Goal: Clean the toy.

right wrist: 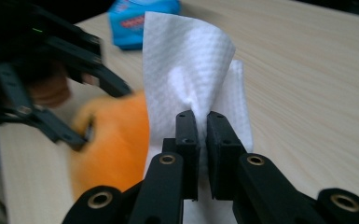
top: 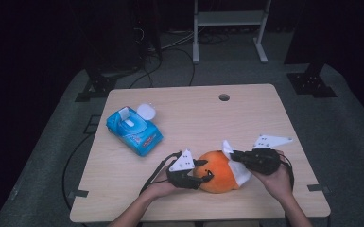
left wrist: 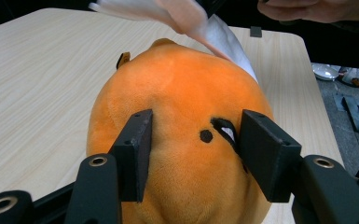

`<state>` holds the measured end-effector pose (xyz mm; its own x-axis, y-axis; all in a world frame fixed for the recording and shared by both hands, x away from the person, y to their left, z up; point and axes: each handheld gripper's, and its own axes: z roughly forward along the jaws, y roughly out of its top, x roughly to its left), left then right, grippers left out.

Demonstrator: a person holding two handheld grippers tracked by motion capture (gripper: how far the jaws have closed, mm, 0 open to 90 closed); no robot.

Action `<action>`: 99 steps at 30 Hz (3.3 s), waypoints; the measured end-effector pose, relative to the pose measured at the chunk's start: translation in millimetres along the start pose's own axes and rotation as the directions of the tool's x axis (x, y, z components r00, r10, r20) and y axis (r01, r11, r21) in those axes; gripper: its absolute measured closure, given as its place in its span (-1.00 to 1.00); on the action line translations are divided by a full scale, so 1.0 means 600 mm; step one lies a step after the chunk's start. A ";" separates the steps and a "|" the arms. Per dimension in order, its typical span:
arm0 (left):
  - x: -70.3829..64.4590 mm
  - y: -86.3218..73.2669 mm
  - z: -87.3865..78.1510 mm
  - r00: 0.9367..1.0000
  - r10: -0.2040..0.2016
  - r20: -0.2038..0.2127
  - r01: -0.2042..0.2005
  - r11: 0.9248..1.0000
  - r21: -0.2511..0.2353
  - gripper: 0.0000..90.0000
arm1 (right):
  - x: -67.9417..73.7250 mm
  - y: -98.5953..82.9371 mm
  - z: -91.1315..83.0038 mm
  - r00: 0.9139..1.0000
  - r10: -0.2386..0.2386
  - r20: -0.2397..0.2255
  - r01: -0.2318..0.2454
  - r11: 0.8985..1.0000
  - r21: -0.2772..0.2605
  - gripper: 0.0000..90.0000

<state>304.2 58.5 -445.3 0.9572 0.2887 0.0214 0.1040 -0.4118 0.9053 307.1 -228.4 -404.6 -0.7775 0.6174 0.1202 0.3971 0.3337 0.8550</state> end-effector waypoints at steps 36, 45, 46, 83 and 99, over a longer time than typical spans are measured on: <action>-0.002 0.001 0.003 1.000 -0.013 0.000 0.013 1.000 -0.002 0.00 | -0.011 -0.022 0.015 0.998 0.005 0.056 -0.010 0.996 0.085 0.86; -0.009 0.004 0.002 1.000 0.019 -0.004 -0.019 1.000 0.011 0.00 | 0.024 0.005 0.029 0.999 -0.052 0.017 0.051 0.997 0.052 0.85; -0.009 0.004 0.002 1.000 0.019 -0.004 -0.019 1.000 0.011 0.00 | 0.024 0.005 0.029 0.999 -0.052 0.017 0.051 0.997 0.052 0.85; 0.008 0.011 -0.006 0.999 -0.054 -0.009 0.054 0.999 -0.010 0.02 | 0.025 -0.004 0.026 0.999 -0.037 0.024 0.036 0.999 0.041 0.85; 0.030 0.004 -0.011 0.984 -0.170 -0.062 0.167 0.985 -0.048 0.21 | 0.072 -0.003 0.029 0.989 -0.147 -0.012 0.147 0.987 0.059 0.85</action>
<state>319.8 68.6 -439.8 0.9071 0.4072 -0.1064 0.2490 -0.3157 0.9156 281.2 -189.8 -409.8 -0.8330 0.5533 -0.0007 0.3065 0.4624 0.8320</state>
